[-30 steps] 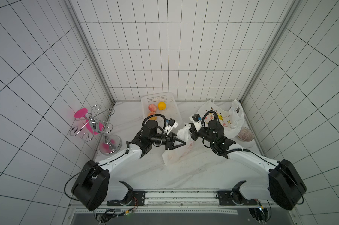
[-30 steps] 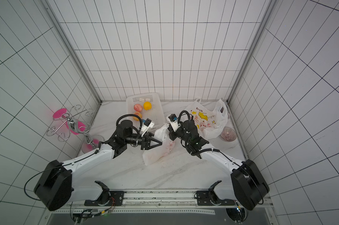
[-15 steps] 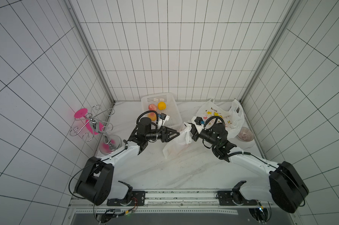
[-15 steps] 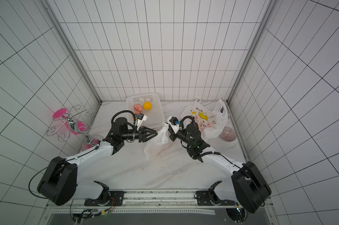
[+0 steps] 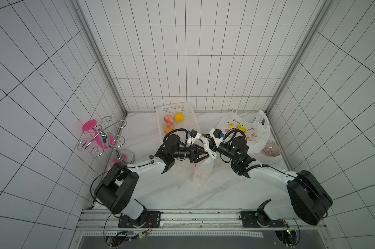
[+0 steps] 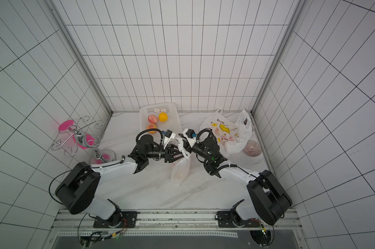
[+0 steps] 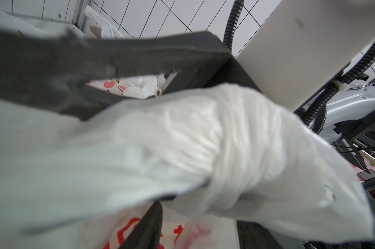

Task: Place the peach into a plastic bag & tie a knot
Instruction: Cross the plastic bag at the center of the board.

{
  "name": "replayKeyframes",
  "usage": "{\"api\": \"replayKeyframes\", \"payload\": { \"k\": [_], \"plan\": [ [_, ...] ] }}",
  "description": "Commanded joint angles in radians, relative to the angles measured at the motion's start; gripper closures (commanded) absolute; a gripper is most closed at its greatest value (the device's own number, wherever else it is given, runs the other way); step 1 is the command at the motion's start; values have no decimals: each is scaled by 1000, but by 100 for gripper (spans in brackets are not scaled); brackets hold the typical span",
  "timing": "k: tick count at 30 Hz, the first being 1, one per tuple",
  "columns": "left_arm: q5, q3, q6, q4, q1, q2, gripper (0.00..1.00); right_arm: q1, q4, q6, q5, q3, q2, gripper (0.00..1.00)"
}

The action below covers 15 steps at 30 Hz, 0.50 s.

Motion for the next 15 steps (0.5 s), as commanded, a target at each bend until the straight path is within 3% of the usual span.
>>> {"api": "replayKeyframes", "payload": {
  "k": [1,7,11,15],
  "plan": [
    [-8,-9,-9,27,19,-27,44,7,74,22,-37,-27,0,82],
    [-51,-40,86,-222,98,-172,44,-4,16,27,-78,-53,-50,89],
    [-75,-89,70,-217,148,-240,48,-8,-29,15,-101,-57,-67,89],
    [-63,-80,56,-190,156,-209,59,-8,-105,-9,-132,-45,-89,87]
  ]
}}
